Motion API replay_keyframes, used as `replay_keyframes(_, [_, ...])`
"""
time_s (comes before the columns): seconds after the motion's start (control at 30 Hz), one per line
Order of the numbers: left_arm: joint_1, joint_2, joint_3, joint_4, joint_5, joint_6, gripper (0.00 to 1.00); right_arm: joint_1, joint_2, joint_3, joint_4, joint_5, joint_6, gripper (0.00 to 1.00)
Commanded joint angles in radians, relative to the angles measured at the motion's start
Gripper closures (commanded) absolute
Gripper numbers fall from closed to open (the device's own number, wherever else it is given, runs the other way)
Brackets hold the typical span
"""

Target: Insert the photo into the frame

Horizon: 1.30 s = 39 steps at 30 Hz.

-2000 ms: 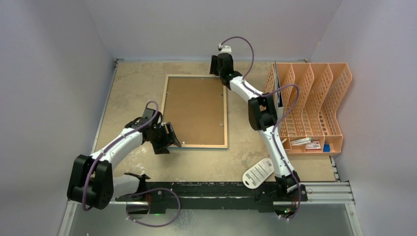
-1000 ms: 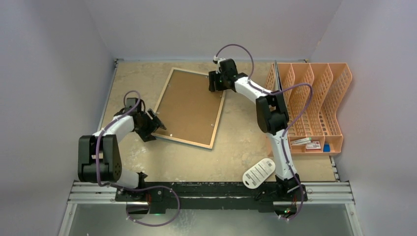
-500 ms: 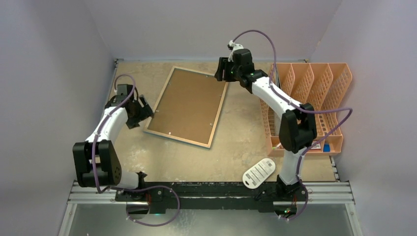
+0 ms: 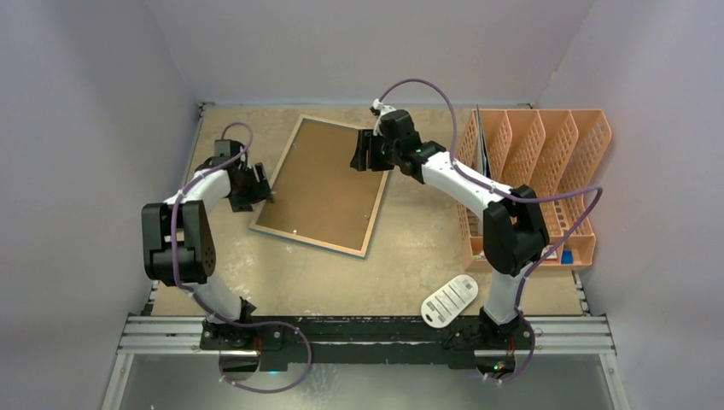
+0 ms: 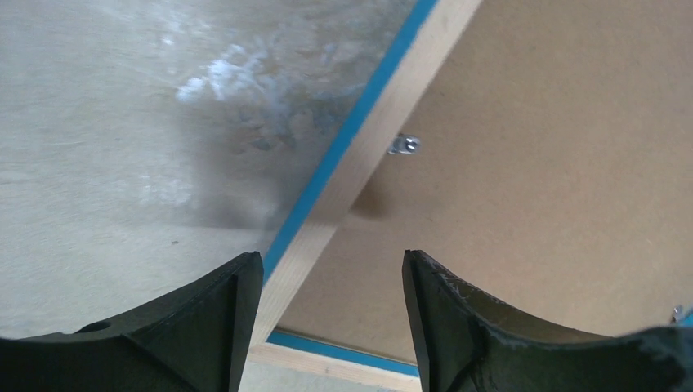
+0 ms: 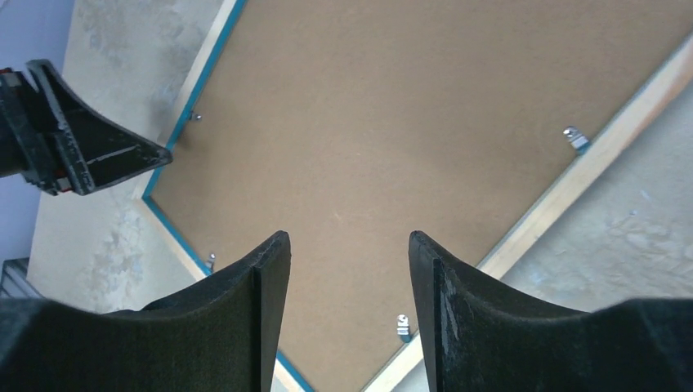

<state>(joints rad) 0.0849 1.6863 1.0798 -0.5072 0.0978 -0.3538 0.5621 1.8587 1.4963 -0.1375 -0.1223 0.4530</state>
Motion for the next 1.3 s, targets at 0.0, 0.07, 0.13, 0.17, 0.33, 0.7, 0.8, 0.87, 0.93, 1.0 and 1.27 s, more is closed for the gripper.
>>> replay_keyframes(0.0, [0.004, -0.034, -0.068, 0.058, 0.167, 0.029, 0.37, 0.045, -0.021, 0.031, -0.018, 0.025, 0.035, 0.43])
replay_keyframes(0.07, [0.004, -0.057, -0.11, 0.07, 0.217, 0.021, 0.41, 0.066, 0.003, 0.061, -0.034, 0.052, 0.056, 0.43])
replay_keyframes(0.13, [0.004, -0.082, -0.143, 0.07, 0.233, 0.017, 0.45, 0.074, 0.032, 0.094, -0.059, 0.055, 0.075, 0.43])
replay_keyframes(0.17, [0.003, -0.094, -0.158, 0.068, 0.232, 0.014, 0.46, 0.077, 0.042, 0.105, -0.066, 0.057, 0.086, 0.44])
replay_keyframes(0.33, [-0.004, -0.164, -0.243, 0.076, 0.306, -0.054, 0.52, 0.098, 0.062, 0.117, -0.051, 0.057, 0.12, 0.52])
replay_keyframes(0.7, [-0.034, -0.419, -0.471, 0.117, 0.46, -0.243, 0.56, 0.256, 0.215, 0.285, -0.14, 0.246, 0.169, 0.51])
replay_keyframes(0.8, [-0.034, -0.469, -0.455, 0.066, 0.444, -0.234, 0.55, 0.306, 0.297, 0.385, -0.165, 0.312, 0.182, 0.5])
replay_keyframes(0.87, [-0.034, -0.502, -0.417, -0.002, 0.39, -0.226, 0.51, 0.34, 0.353, 0.453, -0.175, 0.358, 0.181, 0.47])
replay_keyframes(0.93, [-0.034, -0.539, -0.374, -0.084, 0.269, -0.233, 0.46, 0.367, 0.408, 0.522, -0.181, 0.404, 0.179, 0.44])
replay_keyframes(1.0, [-0.034, -0.574, -0.335, -0.161, 0.131, -0.261, 0.43, 0.392, 0.47, 0.591, -0.183, 0.448, 0.176, 0.42])
replay_keyframes(1.27, [-0.034, -0.691, -0.285, -0.23, -0.049, -0.344, 0.38, 0.42, 0.63, 0.783, -0.186, 0.598, 0.138, 0.38])
